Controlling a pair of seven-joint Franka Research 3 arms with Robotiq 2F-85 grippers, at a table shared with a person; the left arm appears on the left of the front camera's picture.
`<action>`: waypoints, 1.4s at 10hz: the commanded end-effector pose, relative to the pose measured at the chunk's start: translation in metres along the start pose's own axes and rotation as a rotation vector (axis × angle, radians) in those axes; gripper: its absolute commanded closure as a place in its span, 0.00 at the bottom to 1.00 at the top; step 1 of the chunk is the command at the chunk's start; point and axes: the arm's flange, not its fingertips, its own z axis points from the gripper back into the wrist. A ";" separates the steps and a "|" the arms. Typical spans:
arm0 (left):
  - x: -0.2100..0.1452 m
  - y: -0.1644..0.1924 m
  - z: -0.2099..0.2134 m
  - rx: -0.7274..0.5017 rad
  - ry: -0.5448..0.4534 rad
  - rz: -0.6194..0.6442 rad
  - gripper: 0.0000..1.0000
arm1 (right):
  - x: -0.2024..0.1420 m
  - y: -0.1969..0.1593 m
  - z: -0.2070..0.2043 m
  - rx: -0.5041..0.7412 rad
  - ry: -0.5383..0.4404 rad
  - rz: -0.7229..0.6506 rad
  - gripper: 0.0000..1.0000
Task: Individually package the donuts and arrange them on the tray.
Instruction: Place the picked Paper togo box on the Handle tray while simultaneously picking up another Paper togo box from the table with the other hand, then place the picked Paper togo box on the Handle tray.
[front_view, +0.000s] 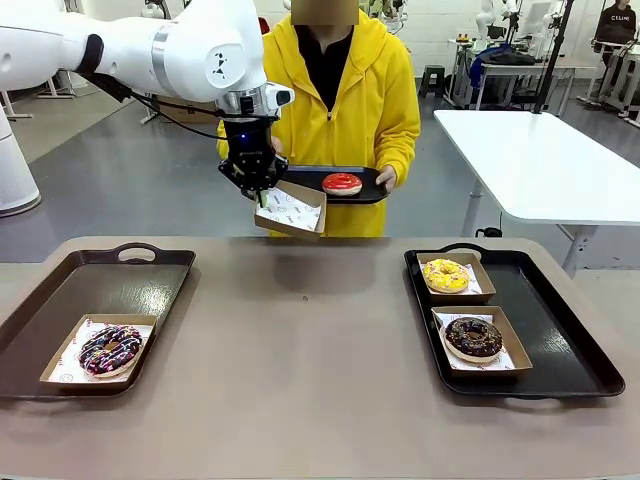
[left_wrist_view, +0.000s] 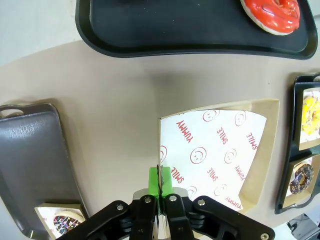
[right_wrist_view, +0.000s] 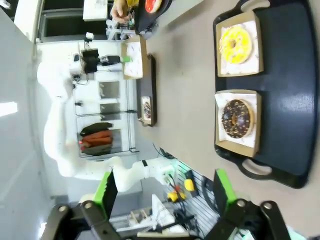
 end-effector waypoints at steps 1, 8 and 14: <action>0.005 -0.006 -0.004 0.021 -0.030 0.046 1.00 | -0.010 -0.028 -0.002 0.076 -0.028 -0.007 0.00; 0.002 -0.001 -0.003 -0.002 -0.001 0.012 1.00 | -0.019 -0.055 -0.004 0.059 -0.014 -0.069 0.00; 0.002 -0.001 -0.003 -0.002 -0.001 0.012 1.00 | -0.019 -0.055 -0.004 0.059 -0.014 -0.069 0.00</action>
